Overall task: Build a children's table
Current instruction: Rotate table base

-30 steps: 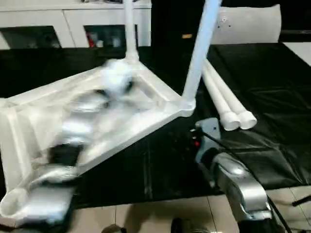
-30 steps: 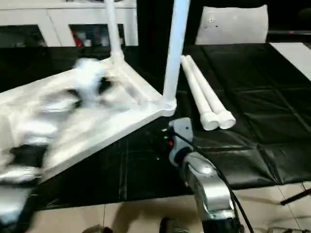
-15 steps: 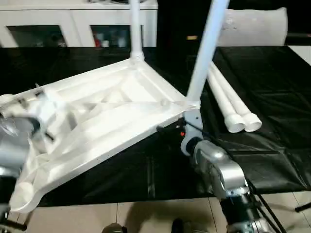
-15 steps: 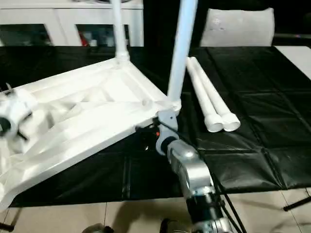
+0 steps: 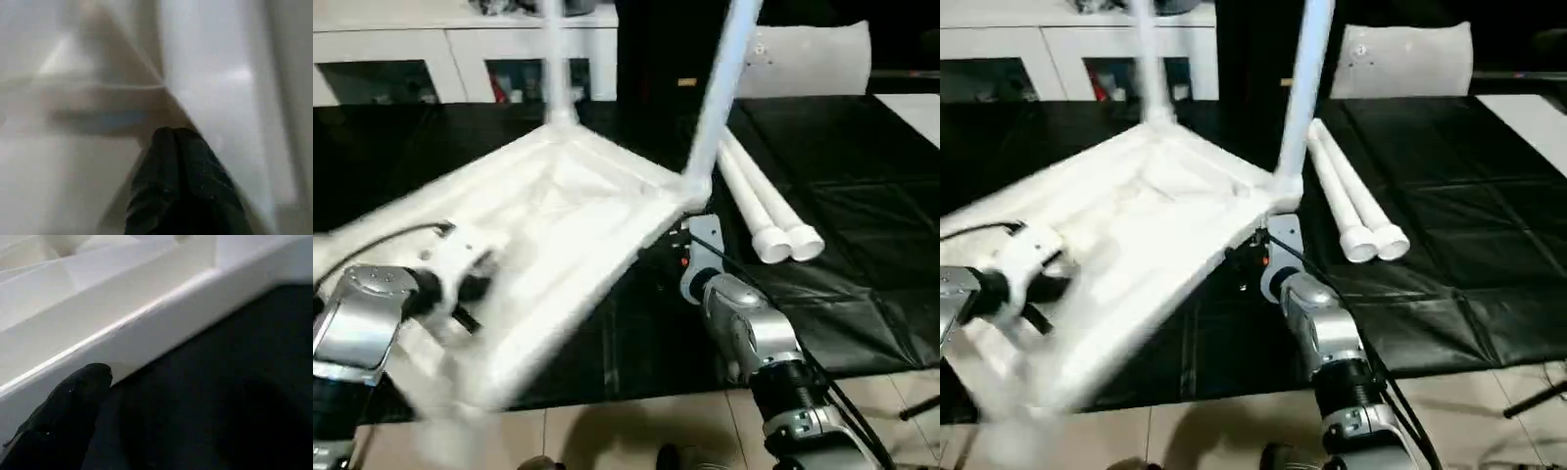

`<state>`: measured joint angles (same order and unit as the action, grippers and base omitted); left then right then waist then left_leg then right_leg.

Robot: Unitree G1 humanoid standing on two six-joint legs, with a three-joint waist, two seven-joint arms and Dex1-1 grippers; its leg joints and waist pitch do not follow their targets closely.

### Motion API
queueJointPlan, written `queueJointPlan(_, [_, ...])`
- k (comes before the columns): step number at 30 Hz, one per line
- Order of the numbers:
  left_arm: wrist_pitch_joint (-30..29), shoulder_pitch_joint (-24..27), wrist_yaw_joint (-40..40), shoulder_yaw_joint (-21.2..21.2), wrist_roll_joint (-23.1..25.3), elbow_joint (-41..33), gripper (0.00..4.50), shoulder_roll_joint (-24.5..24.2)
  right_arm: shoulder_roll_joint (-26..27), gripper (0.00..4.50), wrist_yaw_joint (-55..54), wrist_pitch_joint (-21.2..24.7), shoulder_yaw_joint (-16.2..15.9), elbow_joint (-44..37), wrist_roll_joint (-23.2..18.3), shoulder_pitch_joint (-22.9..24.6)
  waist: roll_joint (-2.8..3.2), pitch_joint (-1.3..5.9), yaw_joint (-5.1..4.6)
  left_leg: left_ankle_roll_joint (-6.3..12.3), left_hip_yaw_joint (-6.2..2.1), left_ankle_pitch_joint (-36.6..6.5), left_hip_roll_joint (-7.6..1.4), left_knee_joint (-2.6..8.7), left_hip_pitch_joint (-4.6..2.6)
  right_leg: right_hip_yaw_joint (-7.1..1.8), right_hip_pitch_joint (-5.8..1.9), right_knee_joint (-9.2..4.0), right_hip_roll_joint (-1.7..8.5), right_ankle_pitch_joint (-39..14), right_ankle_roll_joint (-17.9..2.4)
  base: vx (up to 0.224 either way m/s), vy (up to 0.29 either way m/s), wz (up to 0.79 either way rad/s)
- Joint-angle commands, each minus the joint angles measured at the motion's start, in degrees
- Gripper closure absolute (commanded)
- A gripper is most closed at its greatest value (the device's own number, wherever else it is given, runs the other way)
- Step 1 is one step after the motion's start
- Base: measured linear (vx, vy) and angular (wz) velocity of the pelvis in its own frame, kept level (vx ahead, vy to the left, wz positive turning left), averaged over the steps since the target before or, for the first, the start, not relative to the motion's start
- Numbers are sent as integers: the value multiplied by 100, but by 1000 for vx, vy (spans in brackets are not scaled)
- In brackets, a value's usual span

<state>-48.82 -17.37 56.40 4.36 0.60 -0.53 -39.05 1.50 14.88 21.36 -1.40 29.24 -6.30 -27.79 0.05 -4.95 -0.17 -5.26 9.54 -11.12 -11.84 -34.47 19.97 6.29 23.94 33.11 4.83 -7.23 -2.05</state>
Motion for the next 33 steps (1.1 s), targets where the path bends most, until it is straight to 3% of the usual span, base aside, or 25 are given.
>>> queueJointPlan(1, [54, 17, 568, 270, -599, -468, 445, 160, 176, 0, 133, -123, -182, 97, -50, -223, 121, 463, -9, 52, -50, -1684, -47, 429, -13, -251, -325, -423, 304, -2629, -786, 0, 0, 0])
queueJointPlan(6, [117, -223, 560, 282, -871, -462, 445, 601, 215, 0, 169, -275, -145, 320, -15, -361, 102, 487, -75, 103, -20, -1383, -39, 401, 24, -264, -353, -382, 290, -2371, -908, 0, 0, 0])
queueJointPlan(8, [165, -388, 443, 256, -852, -299, 445, 801, 221, 0, 182, -312, -137, 356, -8, -383, 108, 514, -56, 135, -2, -1230, -36, 380, -10, -275, -343, -364, 276, -2125, -953, 0, 0, 0])
queueJointPlan(10, [316, -604, 270, 236, -824, -25, 445, 1024, 211, 0, 190, -360, -144, 393, 12, -402, 106, 515, -64, 143, -17, -1173, -45, 392, 30, -268, -380, -336, 274, -2025, -977, 0, 0, 0])
queueJointPlan(11, [743, -911, -114, 234, -664, 499, 445, 1266, 189, 0, 197, -420, -147, 412, 47, -414, 107, 513, -60, 156, -6, -1215, -29, 379, 13, -259, -366, -364, 264, -2106, -948, 0, 0, 0])
queueJointPlan(12, [743, -911, -114, 234, -664, 499, 445, 1266, 189, 0, 197, -420, -147, 412, 47, -414, 106, 509, -64, 190, 8, -1240, -9, 374, 10, -257, -353, -405, 247, -2170, -903, 0, 0, 0])
queueJointPlan(13, [1428, -1261, -671, 261, -357, 1238, 445, 1467, 144, 0, 200, -484, -129, 361, 79, -411, 103, 526, -44, 184, -1, -1218, -13, 368, 3, -263, -372, -403, 261, -2173, -873, 0, 0, 0])
queueJointPlan(15, [1919, -1586, -1232, 265, -93, 1920, 445, 1605, 74, 0, 190, -564, -101, 260, 100, -410, 95, 527, -31, 219, -4, -1260, 6, 363, 7, -244, -380, -430, 240, -2308, -752, 0, 0, 0])
queueJointPlan(16, [1940, -1603, -1261, 265, -81, 1955, 445, 1611, 69, 0, 190, -569, -100, 252, 103, -409, 93, 518, -30, 231, 4, -1321, 7, 358, -12, -240, -355, -465, 234, -2423, -710, 0, 0, 0])
queueJointPlan(17, [2346, -1843, -1641, 284, 119, 2454, 445, 1686, -14, 0, 222, -680, -100, 118, 140, -397, 87, 535, 2, 202, -21, -1285, -31, 364, -3, -242, -385, -443, 283, -2451, -728, 0, 0, 0])
queueJointPlan(19, [2787, -2051, -1992, 363, 358, 2929, 445, 1713, -133, 0, 265, -770, -138, -43, 217, -365, 64, 530, 37, 195, -27, -1298, -34, 366, -2, -228, -376, -466, 290, -2639, -588, 0, 0, 0])
queueJointPlan(21, [2952, -2141, -2163, 403, 462, 3144, 445, 1721, -195, 0, 274, -783, -162, -121, 260, -346, 47, 528, 64, 178, -17, -1212, -15, 364, 0, -227, -369, -471, 252, -2623, -486, 0, 0, 0])
queueJointPlan(23, [3704, -2353, -2625, 510, 676, 3771, 445, 1744, -290, 0, 437, -653, -91, -487, 126, -227, 41, 554, 80, 204, -14, -1045, -14, 360, 19, -248, -384, -437, 260, -2463, -444, 0, 0, 0])
queueJointPlan(24, [3751, -2362, -2639, 513, 683, 3803, 445, 1748, -294, 0, 442, -651, -83, -514, 116, -217, 41, 558, 80, 241, -6, -994, -7, 356, 27, -254, -382, -437, 250, -2366, -457, 0, 0, 0])
queueJointPlan(25, [4231, -2418, -2666, 501, 682, 4061, 445, 1806, -362, 0, 491, -607, -14, -863, 42, -87, 85, 570, 106, 269, -19, -854, -14, 362, 47, -264, -408, -393, 256, -2085, -526, 0, 0, 0])
queueJointPlan(26, [4244, -2396, -2621, 437, 611, 4031, 445, 1840, -394, 0, 513, -594, -12, -983, 33, -40, 70, 577, 113, 292, -12, -799, -24, 357, 41, -273, -394, -392, 252, -1927, -572, 0, 0, 0])
queueJointPlan(28, [4304, -2327, -2537, 280, 439, 3931, 445, 1911, -465, 0, 501, -538, 2, -1293, 37, 81, 47, 613, 136, 326, -14, -546, -50, 347, 65, -292, -435, -287, 268, -1356, -854, 0, 0, 0])
queueJointPlan(29, [4268, -2199, -2436, 110, 245, 3715, 445, 1957, -535, 0, 507, -476, 9, -1620, 31, 208, 67, 605, 150, 362, -6, -521, -71, 349, 49, -295, -397, -265, 273, -1168, -1023, 0, 0, 0])
queueJointPlan(30, [4300, -2122, -2404, -29, 95, 3618, 445, 1994, -588, 0, 505, -425, 9, -1883, 20, 313, 49, 610, 182, 392, 9, -478, -64, 335, 66, -303, -435, -247, 284, -1033, -1106, 0, 0, 0])
queueJointPlan(31, [4245, -2007, -2388, -222, -107, 3420, 445, 2048, -625, 0, 434, -357, 23, -2146, 45, 425, 51, 589, 185, 399, 9, -498, -76, 351, 82, -303, -439, -242, 280, -1026, -1142, 0, 0, 0])
queueJointPlan(33, [4090, -1892, -2412, -425, -312, 3176, 445, 2114, -659, 0, 343, -346, 28, -2336, 115, 513, 50, 568, 201, 360, 34, -711, -64, 354, 39, -289, -401, -301, 274, -1460, -1051, 0, 0, 0])
